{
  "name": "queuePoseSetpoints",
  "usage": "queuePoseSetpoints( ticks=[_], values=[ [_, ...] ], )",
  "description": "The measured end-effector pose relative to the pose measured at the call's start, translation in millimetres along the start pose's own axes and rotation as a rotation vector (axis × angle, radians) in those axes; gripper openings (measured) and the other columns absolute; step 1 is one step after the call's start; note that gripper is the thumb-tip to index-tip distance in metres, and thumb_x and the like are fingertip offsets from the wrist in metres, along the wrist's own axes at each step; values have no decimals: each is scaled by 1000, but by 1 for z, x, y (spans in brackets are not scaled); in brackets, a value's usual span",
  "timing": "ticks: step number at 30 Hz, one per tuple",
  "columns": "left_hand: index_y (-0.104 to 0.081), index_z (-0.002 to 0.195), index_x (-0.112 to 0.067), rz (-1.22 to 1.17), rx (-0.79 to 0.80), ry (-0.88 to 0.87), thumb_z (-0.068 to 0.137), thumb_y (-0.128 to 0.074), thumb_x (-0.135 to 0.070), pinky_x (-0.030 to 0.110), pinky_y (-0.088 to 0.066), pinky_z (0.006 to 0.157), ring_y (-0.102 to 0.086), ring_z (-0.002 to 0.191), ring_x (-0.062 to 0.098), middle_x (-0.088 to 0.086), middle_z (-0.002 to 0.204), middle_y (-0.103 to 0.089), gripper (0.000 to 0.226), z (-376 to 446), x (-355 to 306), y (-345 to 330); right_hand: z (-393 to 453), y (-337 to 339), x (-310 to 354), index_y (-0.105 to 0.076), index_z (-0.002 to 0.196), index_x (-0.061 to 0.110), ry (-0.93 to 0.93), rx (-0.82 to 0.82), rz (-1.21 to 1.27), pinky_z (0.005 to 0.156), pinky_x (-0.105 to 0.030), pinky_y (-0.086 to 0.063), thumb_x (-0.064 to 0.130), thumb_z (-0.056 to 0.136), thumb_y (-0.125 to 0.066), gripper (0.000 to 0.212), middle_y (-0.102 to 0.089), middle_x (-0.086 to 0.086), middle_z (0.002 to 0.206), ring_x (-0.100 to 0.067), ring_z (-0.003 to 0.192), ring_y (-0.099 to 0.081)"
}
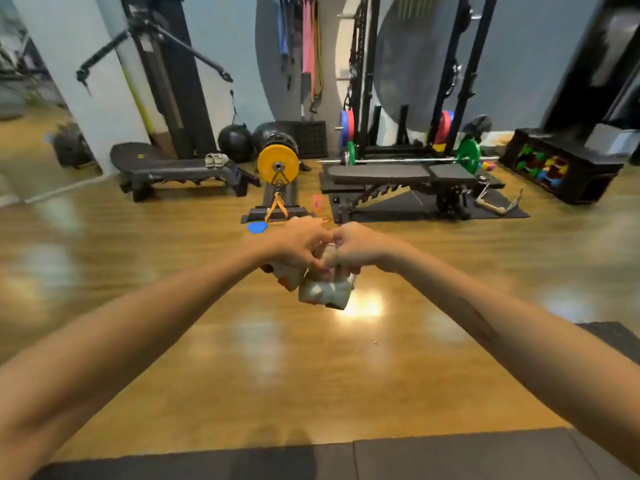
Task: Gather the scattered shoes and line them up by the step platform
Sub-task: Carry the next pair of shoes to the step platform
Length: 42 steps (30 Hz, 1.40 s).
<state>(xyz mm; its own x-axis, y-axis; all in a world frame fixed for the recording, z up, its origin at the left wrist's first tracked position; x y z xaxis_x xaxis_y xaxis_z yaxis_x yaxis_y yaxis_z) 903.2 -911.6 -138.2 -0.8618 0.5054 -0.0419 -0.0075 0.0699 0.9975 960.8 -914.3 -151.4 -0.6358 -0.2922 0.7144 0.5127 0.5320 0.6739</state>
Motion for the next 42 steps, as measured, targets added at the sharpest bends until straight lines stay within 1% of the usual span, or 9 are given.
queuePoseSetpoints(
  ticks=[6, 8, 12, 17, 24, 27, 30, 35, 42],
  values=[
    [-58, 111, -18, -196, 102, 184, 74, -78, -32, 37, -41, 87, -47, 100, 16, 2, 109, -55, 44, -11, 142, -14, 142, -31, 29, -65, 108, 5, 42, 100, 29, 69, -42, -60, 10, 78, -77, 33, -67, -19, 84, -21, 66, -64],
    [-49, 122, -18, -255, 110, 256, 79, -73, -21, 33, -41, 86, -46, 102, 16, 2, 114, -54, 49, -18, 195, -20, 189, -43, 36, -60, 112, 3, 13, 147, 62, 60, -35, -61, 8, 84, -73, 32, -63, -19, 79, -20, 59, -62],
    [-44, 115, -12, -458, 90, 436, 88, -53, -9, 25, -35, 59, -46, 79, 17, 1, 86, -50, 29, -23, 308, -21, 285, -67, 56, -62, 110, -5, -50, 222, 44, 57, -29, -60, 9, 84, -74, 31, -66, -19, 75, -21, 57, -64],
    [-49, 105, -13, -529, 107, 434, 81, -50, 5, 26, -33, 58, -40, 70, 11, -1, 80, -42, 31, -8, 433, 0, 407, -78, 103, -65, 105, -11, -81, 297, -50, 56, -27, -60, 5, 81, -76, 30, -71, -26, 83, -20, 55, -68],
    [-64, 110, -20, -219, 37, 429, 68, -84, -23, 18, -36, 60, -45, 71, 6, -12, 83, -49, 47, 29, 589, 29, 553, -48, 163, -69, 88, -9, 89, 254, -278, 71, -42, -61, 15, 82, -76, 25, -72, -19, 71, -25, 61, -71],
    [-69, 105, -16, -140, -10, 444, 65, -86, -29, 16, -36, 58, -48, 69, 4, -6, 87, -61, 46, 53, 650, 33, 619, -34, 189, -69, 88, -5, 197, 197, -385, 65, -39, -59, 19, 82, -77, 26, -66, -6, 58, -6, 40, -59],
    [-72, 100, -20, 15, -65, 451, 65, -84, -39, 24, -35, 68, -49, 73, 8, -10, 82, -60, 42, 84, 714, 45, 693, -20, 200, -68, 90, -1, 241, 188, -418, 56, -33, -57, 21, 83, -76, 24, -65, -3, 56, -8, 39, -58],
    [-73, 101, -14, -111, -46, 552, 68, -84, -27, 17, -39, 57, -58, 72, 10, -16, 71, -53, 37, 140, 837, 49, 832, 12, 209, -63, 100, 8, 314, 229, -447, 49, -24, -54, 27, 86, -73, 26, -71, -6, 74, -11, 54, -67],
    [-73, 97, -13, -191, -135, 644, 70, -84, -22, 24, -50, 67, -62, 78, 14, -4, 86, -67, 30, 208, 999, 79, 1021, 40, 251, -59, 104, 17, 439, 342, -564, 55, -21, -54, 30, 88, -69, 23, -65, 1, 89, -14, 74, -68]
  ],
)
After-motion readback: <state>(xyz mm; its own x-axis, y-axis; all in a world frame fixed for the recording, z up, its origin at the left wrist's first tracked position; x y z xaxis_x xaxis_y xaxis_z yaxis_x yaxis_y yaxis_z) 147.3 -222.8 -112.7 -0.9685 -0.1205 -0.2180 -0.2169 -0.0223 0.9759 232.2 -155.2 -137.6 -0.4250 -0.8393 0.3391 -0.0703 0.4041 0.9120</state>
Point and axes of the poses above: each hand's wrist, its own z-axis towards the middle knuckle, its own y-axis out of the back of the hand, x = y × z, the point moved 9 cm from there along z, towards the middle knuckle
